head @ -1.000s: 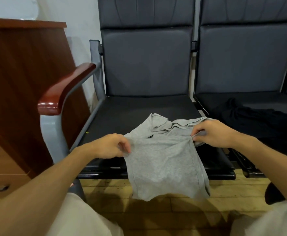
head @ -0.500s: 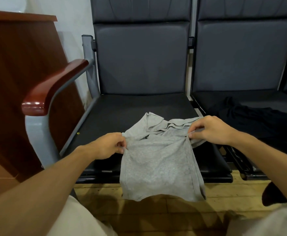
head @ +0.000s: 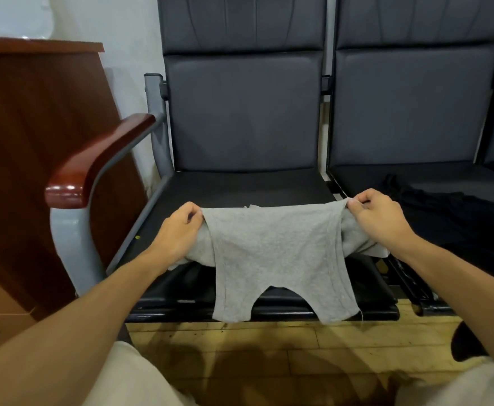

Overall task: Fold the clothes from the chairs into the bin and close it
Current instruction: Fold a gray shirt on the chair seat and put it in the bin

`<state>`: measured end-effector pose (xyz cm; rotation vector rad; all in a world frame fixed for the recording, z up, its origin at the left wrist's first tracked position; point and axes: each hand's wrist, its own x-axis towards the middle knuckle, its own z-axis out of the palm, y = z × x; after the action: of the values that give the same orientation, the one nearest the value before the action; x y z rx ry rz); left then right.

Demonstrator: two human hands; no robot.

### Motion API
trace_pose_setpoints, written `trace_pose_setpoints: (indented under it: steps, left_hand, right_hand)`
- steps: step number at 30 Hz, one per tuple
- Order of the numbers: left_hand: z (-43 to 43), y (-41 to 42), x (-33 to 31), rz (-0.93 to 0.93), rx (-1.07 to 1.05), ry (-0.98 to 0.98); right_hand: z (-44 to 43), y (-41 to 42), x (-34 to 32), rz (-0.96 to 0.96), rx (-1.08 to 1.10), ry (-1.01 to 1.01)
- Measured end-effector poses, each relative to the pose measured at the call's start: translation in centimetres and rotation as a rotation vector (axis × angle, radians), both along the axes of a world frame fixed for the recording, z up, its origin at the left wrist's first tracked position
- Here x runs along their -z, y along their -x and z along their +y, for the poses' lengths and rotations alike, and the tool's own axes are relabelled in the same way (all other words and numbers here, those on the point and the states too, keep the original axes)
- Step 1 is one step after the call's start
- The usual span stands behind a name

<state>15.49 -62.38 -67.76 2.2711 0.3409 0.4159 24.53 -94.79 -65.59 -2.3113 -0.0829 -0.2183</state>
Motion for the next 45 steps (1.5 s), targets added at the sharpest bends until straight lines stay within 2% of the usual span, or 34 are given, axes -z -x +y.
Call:
trace_pose_setpoints:
  steps: [3,7,11,17,22,28,32,37,40,43,44,45]
  left_hand:
    - [0.8,0.1,0.3,0.025,-0.007,-0.118]
    - [1.7,0.4,0.5,0.202,-0.038,-0.258]
    - [1.9,1.1,0.0,0.203,-0.047,-0.261]
    - [-0.2,2.8,-1.5,0.167,0.082,0.151]
    - [-2.7,4.4,-3.6,0.064,0.100,-0.018]
    - [-4.1,5.2,-11.4,-0.108,0.131,-0.154]
    - [-5.4,5.8,-18.6,-0.231,0.169,-0.159]
    - [-7.5,8.0,-26.4,-0.408,0.163,0.011]
    - [-8.2,9.6,-29.0,-0.468,0.175,0.277]
    - [-8.1,10.6,-29.9,-0.443,0.248,0.527]
    - [-8.0,10.8,-29.8,-0.436,0.241,0.539]
    - [-7.6,10.6,-29.5,-0.433,0.205,0.452]
  right_hand:
    - [-0.2,0.5,-0.2,-0.003,-0.052,0.023]
    - [-0.7,1.3,-0.3,0.046,-0.194,0.150]
    - [-1.1,2.1,-0.6,0.077,-0.239,0.219]
    - [0.6,4.9,-1.6,0.070,-0.289,-0.004]
    - [2.2,7.4,-3.3,0.054,-0.252,-0.307]
    - [3.6,9.3,-10.4,-0.160,-0.220,-0.437]
    - [3.6,10.6,-16.9,-0.322,-0.170,-0.501]
    - [3.0,12.0,-23.6,-0.468,-0.119,-0.588]
    - [2.6,13.0,-26.5,-0.559,-0.068,-0.664]
    - [2.2,13.6,-27.2,-0.646,0.009,-0.577]
    - [1.9,13.7,-26.9,-0.655,0.045,-0.505]
    - [1.7,13.7,-26.2,-0.656,0.084,-0.417]
